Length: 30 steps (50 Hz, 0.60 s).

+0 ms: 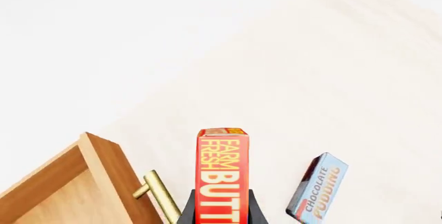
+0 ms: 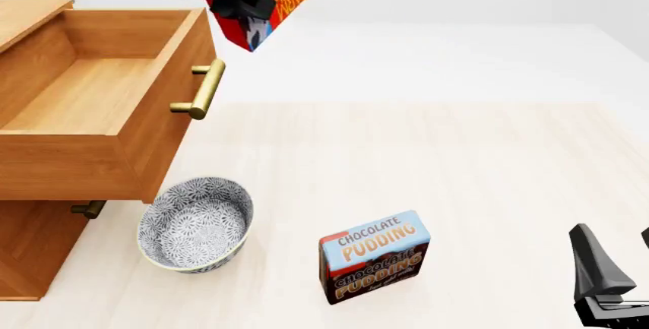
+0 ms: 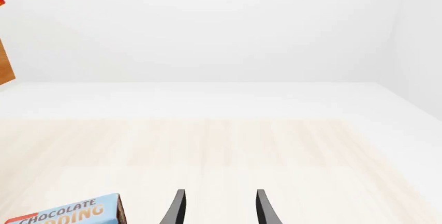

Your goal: Put the butter at the back in the top drawer of the cabinet and close it.

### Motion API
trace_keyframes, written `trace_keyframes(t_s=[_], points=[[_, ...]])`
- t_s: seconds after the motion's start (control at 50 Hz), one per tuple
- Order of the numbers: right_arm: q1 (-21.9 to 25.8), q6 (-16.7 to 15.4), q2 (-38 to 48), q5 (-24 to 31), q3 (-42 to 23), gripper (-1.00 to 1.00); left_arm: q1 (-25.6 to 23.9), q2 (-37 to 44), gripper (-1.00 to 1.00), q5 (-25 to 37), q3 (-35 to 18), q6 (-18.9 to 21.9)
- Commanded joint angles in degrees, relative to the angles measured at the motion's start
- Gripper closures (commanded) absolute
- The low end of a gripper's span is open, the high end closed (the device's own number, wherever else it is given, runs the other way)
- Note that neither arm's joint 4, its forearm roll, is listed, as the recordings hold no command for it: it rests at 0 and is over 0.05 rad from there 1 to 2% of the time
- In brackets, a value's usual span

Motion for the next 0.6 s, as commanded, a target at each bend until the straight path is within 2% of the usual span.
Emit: trace_keyframes(t_s=[0.02, 0.16, 0.6], points=[[0.0, 0.0, 0.0, 0.0, 0.0, -1.0, 4.15, -4.57, 1.0, 1.53, 0.87, 2.86], [0.0, 0.0, 0.0, 0.0, 0.0, -1.0, 5.73, -5.62, 1.0, 2.57, 0.54, 3.14], [0.0, 0.0, 0.0, 0.0, 0.0, -1.0, 11.55, -11.12, 1.0, 4.63, 4.24, 5.54]])
